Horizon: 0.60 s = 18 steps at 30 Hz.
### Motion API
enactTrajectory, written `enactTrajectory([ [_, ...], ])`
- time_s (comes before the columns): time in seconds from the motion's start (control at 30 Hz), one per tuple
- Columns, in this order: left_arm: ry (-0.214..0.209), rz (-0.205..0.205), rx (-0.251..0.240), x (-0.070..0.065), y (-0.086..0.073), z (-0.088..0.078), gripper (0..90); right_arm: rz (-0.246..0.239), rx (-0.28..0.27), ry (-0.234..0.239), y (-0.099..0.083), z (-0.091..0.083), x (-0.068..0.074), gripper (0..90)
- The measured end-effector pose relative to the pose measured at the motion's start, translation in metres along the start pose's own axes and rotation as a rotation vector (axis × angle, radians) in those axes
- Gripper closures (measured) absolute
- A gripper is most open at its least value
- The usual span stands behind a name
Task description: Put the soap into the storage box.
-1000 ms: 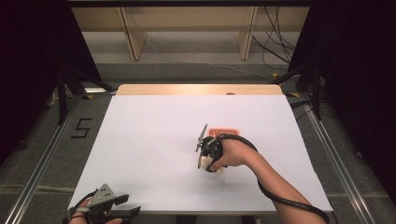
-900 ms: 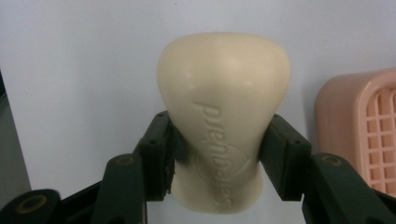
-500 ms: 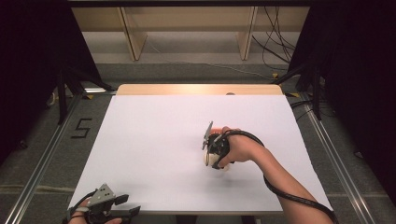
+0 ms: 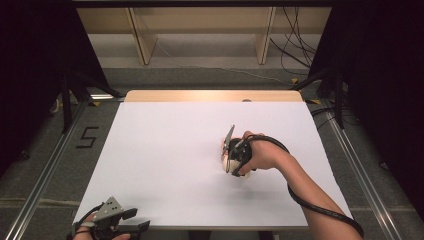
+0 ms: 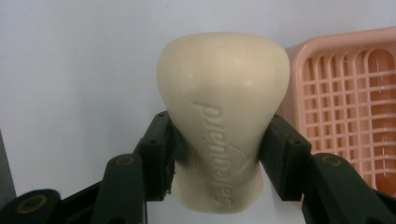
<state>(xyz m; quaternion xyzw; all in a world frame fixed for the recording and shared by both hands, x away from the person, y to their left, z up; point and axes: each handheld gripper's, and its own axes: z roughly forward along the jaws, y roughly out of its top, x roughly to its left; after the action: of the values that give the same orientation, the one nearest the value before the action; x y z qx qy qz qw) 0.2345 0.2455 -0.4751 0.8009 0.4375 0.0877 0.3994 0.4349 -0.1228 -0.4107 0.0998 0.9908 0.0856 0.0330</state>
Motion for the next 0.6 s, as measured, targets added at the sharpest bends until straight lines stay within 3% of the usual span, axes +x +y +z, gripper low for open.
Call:
enactTrajectory([
  [0.1,-0.004,0.003,0.014,0.0002,0.0004,-0.0005,35.2,0.034,-0.002,-0.011,-0.0026,-0.0035,0.0003,50.5],
  [0.13,0.012,0.01,0.003,0.0001,-0.0001,0.0002,35.2,0.047,0.003,-0.003,-0.0032,-0.0037,0.0002,50.5],
  [0.2,0.007,0.005,-0.001,-0.0002,-0.0001,0.0001,35.1,0.038,0.006,-0.022,-0.0033,-0.0049,0.0001,50.5],
  [0.27,0.019,0.013,0.007,0.0006,-0.0002,-0.0002,35.2,0.038,0.006,-0.011,-0.0036,-0.006,-0.0011,50.5],
  [0.3,0.017,0.013,0.007,0.0006,-0.0002,-0.0002,35.1,0.016,-0.001,-0.02,-0.0038,-0.0064,-0.0026,50.5],
  [0.47,0.013,0.009,0.015,0.0001,-0.0001,-0.0004,35.2,0.043,0.008,-0.022,-0.0051,-0.0082,-0.003,50.5],
  [0.53,0.009,0.025,0.023,0.0011,0.0003,-0.0013,35.2,0.023,0.004,-0.027,-0.0052,-0.0085,-0.0055,50.5],
  [0.6,0.019,0.023,0.013,0.0007,-0.0001,-0.0002,35.2,0.054,0.014,-0.02,-0.005,-0.0095,-0.005,50.5],
])
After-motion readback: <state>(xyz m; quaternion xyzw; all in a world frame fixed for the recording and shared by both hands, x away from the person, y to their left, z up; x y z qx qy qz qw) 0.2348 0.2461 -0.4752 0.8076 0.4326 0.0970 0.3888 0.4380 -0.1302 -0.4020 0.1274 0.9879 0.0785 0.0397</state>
